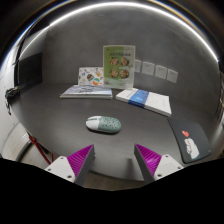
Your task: Arrange mouse
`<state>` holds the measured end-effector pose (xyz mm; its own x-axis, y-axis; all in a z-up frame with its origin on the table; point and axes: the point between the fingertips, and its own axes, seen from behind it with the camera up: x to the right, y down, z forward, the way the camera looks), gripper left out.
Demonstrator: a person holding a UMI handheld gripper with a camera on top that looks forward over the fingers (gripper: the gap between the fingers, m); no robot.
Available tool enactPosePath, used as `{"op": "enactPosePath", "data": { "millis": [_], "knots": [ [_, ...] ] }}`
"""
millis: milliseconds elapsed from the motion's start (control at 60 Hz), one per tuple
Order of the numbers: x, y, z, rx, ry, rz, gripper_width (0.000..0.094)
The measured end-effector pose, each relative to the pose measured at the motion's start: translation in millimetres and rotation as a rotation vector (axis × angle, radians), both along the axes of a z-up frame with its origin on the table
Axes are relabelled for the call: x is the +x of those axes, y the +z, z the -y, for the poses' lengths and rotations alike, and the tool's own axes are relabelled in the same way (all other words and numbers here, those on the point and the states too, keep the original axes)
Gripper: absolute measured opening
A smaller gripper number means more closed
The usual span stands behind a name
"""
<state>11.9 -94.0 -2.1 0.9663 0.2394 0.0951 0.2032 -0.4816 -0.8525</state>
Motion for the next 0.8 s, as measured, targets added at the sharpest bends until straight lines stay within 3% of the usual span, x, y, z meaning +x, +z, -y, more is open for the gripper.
{"op": "enactPosePath", "data": {
  "millis": [100,133,267,567,650,667,767,800],
  "knots": [
    [-13.8,-6.9,-26.4,-0.002,0.015,0.015,0.0877],
    [-19.5,-6.7,-36.6,-0.002,0.01,0.004,0.0831],
    [-36.9,-6.9,-74.8,-0.014,0.012,0.003,0.084],
    [-27.4,-4.7,-151.7,-0.053,-0.136,-0.008,0.0847],
    [-32.3,-8.0,-158.6,-0.092,-0.168,-0.105,0.0713],
    [-30.7,-8.8,-158.8,-0.095,-0.177,-0.105,0.0619],
    [-31.1,-9.7,-158.4,-0.085,-0.2,-0.076,0.0579],
    [-31.6,-9.9,-158.0,-0.091,-0.209,-0.067,0.0499]
  ]
}}
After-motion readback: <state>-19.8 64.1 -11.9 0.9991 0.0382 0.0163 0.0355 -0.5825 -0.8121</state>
